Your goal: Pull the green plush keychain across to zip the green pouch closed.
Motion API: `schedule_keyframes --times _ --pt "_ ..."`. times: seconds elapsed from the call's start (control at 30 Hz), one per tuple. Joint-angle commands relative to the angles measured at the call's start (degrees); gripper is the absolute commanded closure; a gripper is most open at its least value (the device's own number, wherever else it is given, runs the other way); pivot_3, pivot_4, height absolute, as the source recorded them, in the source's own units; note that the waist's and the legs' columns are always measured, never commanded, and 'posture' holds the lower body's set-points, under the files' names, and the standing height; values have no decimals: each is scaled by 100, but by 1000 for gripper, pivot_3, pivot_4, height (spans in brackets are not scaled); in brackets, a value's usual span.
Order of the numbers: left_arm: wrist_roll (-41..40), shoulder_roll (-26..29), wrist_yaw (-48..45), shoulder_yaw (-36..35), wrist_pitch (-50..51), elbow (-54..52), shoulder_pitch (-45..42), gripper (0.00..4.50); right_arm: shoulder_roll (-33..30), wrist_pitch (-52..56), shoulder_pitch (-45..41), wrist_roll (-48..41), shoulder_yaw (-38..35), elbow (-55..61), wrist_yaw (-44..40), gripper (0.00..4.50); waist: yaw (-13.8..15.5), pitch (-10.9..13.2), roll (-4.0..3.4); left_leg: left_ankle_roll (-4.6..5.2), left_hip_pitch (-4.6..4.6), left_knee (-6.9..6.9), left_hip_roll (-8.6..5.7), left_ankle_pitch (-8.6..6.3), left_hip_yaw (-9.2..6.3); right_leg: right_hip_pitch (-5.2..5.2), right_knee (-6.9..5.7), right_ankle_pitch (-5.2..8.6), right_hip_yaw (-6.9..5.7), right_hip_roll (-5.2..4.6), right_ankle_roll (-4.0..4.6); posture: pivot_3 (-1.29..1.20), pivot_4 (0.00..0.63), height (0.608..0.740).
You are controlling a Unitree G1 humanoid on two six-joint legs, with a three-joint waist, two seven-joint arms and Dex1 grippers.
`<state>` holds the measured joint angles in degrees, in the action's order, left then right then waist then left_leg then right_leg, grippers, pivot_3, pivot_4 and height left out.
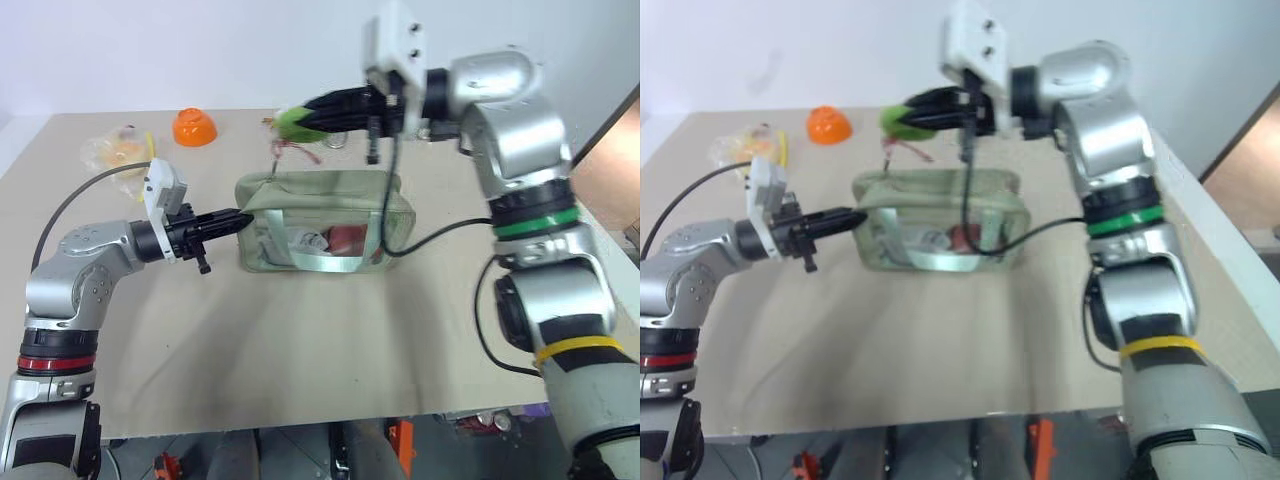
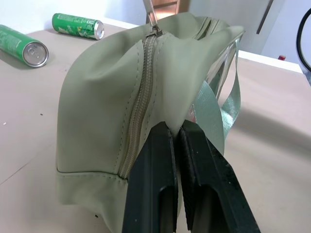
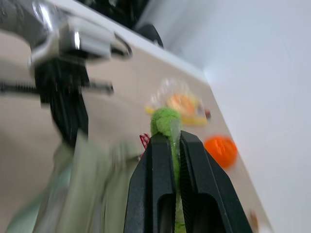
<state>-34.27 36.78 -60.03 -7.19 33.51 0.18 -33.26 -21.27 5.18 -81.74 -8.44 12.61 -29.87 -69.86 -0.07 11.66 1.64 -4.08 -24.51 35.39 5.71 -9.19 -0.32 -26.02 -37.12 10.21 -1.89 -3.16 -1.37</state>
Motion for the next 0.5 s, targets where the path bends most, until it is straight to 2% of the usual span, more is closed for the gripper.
schedule_keyframes --times 0.03,0.23,0.5 --pt "-32 4 32 -38 -24 -93 -3 4500 -9 -322 -337 106 -178 -281 117 4465 46 -1 2 0 -4 1 0 0 -2 1 0 1 -2 -1 -1 0 150 740" --pt "-92 58 101 -127 17 -235 151 4500 -295 -526 -144 95 -215 -288 -248 4465 45 -1 2 -2 -15 0 -5 -1 -5 -1 5 7 5 0 -6 0 150 740" --pt "-98 52 105 -85 24 -201 99 4500 -1029 -633 67 157 -287 -204 -521 4465 31 0 1 -1 -8 -5 -3 -1 -8 -1 4 8 5 7 0 0 150 740"
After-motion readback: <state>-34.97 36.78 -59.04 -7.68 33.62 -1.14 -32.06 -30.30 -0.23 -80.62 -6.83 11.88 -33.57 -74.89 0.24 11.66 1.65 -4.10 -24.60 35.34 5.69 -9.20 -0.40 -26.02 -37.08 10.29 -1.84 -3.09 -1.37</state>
